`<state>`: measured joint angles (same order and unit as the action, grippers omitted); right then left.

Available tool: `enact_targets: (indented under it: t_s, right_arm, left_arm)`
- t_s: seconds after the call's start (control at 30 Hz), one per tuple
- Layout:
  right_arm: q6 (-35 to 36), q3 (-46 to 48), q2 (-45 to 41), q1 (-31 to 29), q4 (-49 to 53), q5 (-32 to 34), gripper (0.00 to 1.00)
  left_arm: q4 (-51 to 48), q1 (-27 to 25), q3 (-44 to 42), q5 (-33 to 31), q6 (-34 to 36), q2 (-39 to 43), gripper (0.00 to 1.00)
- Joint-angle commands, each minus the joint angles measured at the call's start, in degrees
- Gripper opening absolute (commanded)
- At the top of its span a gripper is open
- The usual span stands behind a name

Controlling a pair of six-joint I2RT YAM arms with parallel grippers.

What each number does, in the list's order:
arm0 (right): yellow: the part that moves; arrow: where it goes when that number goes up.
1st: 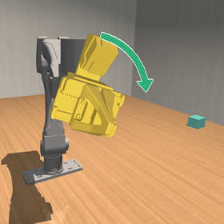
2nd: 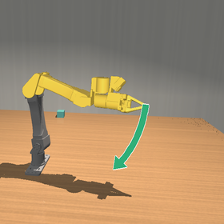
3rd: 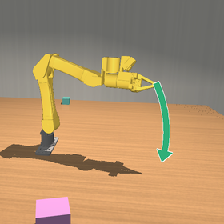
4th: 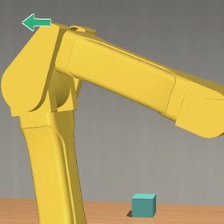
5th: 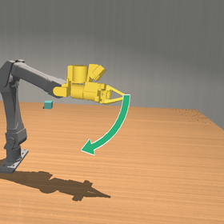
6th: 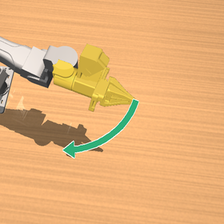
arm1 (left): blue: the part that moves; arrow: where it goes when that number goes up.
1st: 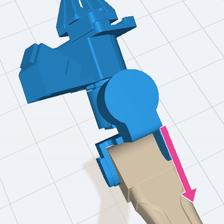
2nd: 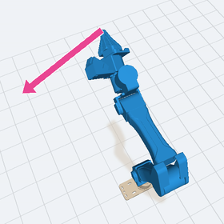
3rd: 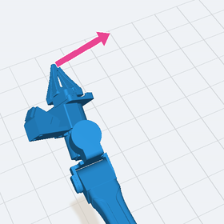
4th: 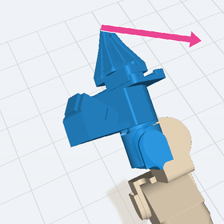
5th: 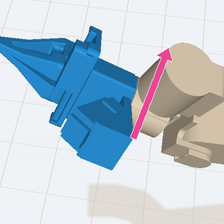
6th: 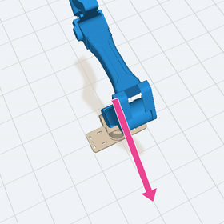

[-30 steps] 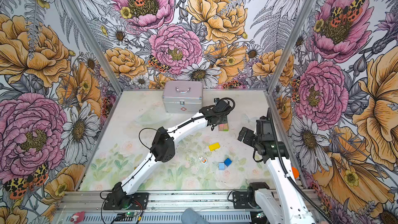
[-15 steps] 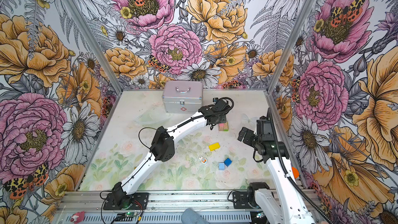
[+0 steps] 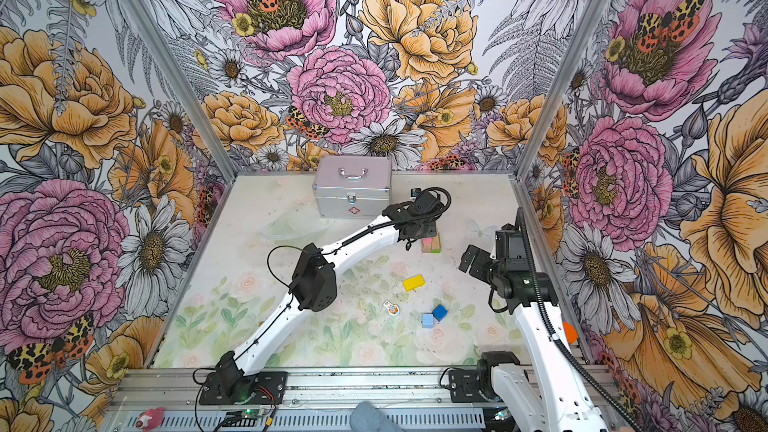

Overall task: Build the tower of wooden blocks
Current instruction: 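Open the left gripper to release the standing pink block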

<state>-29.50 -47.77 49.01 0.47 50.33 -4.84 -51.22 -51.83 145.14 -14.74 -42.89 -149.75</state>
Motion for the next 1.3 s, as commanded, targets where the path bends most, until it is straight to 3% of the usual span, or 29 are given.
enact_targets:
  t_s: [0.0,0.27,1.27]
  right_arm:
    - [1.0,0.4,0.0,0.3,-1.3,-0.9,1.00]
    - [0.9,0.5,-0.1,0.4,-1.3,-1.0,1.00]
    - [1.1,0.3,-0.2,0.8,-1.4,-1.5,1.00]
  left_arm:
    - [0.1,0.1,1.9,1.4,1.0,-1.2,0.41]
    - [0.0,0.2,2.5,1.7,1.1,-1.5,0.47]
    - [0.0,0.3,4.5,4.1,0.9,-3.0,0.48]
